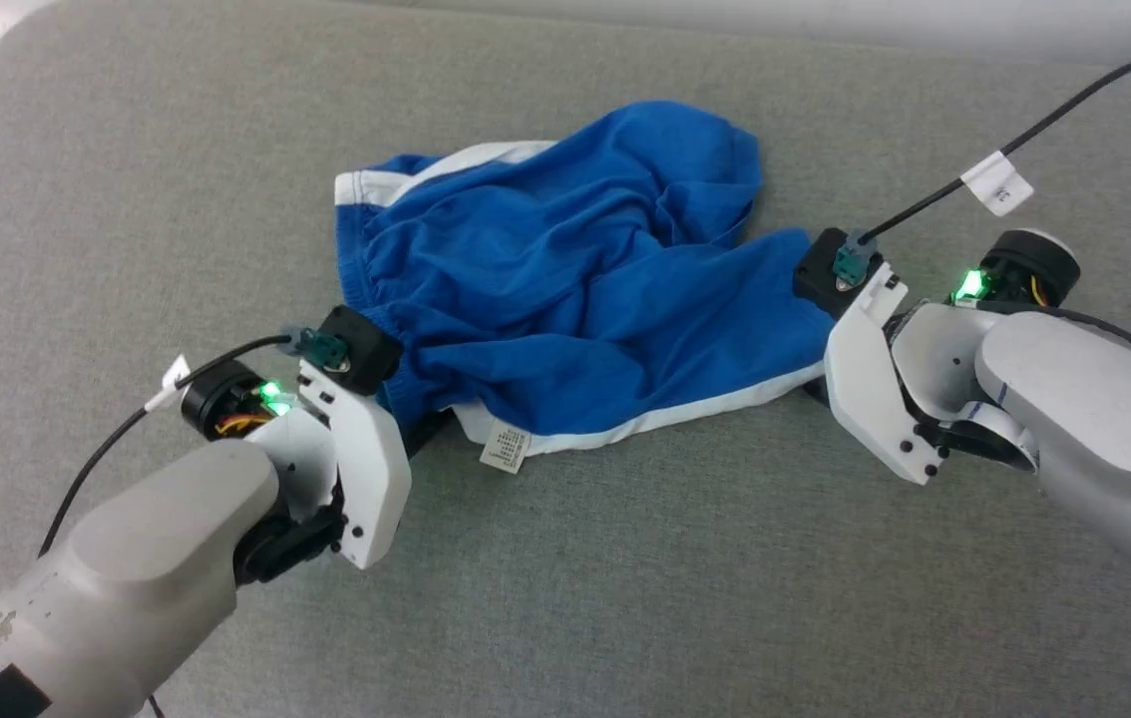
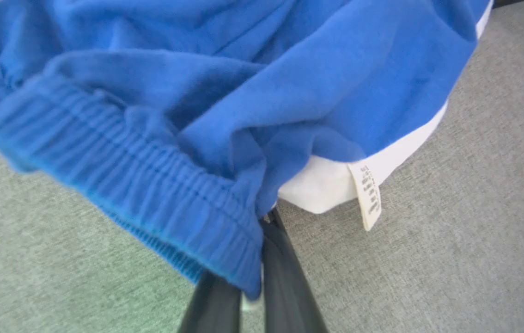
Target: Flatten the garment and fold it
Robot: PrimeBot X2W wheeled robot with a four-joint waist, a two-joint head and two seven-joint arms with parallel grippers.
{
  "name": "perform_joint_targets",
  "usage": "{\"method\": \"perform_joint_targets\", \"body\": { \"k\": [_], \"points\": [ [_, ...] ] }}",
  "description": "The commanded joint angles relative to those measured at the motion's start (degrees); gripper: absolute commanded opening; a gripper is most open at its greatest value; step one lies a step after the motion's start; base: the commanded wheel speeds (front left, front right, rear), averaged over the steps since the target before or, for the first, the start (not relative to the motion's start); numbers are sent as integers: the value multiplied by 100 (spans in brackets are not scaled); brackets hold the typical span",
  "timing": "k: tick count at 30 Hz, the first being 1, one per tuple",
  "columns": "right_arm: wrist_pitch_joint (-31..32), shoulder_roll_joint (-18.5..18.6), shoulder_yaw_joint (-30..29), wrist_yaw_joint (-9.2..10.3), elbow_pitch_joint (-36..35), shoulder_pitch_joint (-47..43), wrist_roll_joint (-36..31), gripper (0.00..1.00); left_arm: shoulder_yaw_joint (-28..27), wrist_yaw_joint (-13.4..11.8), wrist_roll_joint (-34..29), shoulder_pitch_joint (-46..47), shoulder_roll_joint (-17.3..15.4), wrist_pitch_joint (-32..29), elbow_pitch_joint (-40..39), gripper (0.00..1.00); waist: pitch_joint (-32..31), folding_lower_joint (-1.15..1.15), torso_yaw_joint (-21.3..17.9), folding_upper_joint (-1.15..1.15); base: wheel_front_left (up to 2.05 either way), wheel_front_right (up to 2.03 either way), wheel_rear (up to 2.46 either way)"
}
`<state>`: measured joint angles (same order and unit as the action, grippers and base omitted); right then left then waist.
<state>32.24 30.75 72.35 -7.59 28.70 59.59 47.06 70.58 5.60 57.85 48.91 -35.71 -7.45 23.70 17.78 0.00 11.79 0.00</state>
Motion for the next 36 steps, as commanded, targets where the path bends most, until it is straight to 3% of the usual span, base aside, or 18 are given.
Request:
{"method": "perform_joint_targets", "body": {
  "k": [1, 2, 4, 9, 16, 25, 31, 36],
  "points": [
    [48, -33, 85, 10, 56, -159, -13, 100, -6, 29, -46, 91, 31, 24, 39, 0, 125, 0, 70, 0, 0, 0, 0],
    [64, -31, 92, 10, 47, -213, -75, 100, -6, 41, -42, 101, 44, 45, 64, 0, 147, 0, 69, 0, 0, 0, 0],
    [24, -43, 96, 10, 4, -340, -114, 0, -3, 58, -38, 102, 50, 80, 109, 0, 164, 0, 44, 0, 0, 0, 0],
    [-638, 24, 98, 10, -148, -376, -212, 0, 18, 99, -17, 17, -9, 191, 179, 0, -7, 0, -70, 0, 0, 0, 0],
    [-2267, 311, 71, 10, -538, -324, 49, 0, -92, 115, -79, -85, -314, 746, -81, 0, -610, 0, -290, 0, 0, 0, 0],
    [-3664, 648, -779, 10, -811, 18, 358, 0, -620, -215, -309, 498, -705, 1270, -1062, 0, -1009, 0, -564, 0, 0, 0, 0],
    [-4098, 601, -1598, 10, -444, 466, 270, 0, -1058, -217, -313, 1324, -480, 1390, -1251, 0, -868, 0, -746, 0, 0, 0, 0],
    [-4154, 420, -2314, 10, -92, 1097, 107, 0, -1239, -95, -433, 2216, -160, 1264, -943, 0, -400, 0, -932, 0, 0, 0, 0]
  ]
}}
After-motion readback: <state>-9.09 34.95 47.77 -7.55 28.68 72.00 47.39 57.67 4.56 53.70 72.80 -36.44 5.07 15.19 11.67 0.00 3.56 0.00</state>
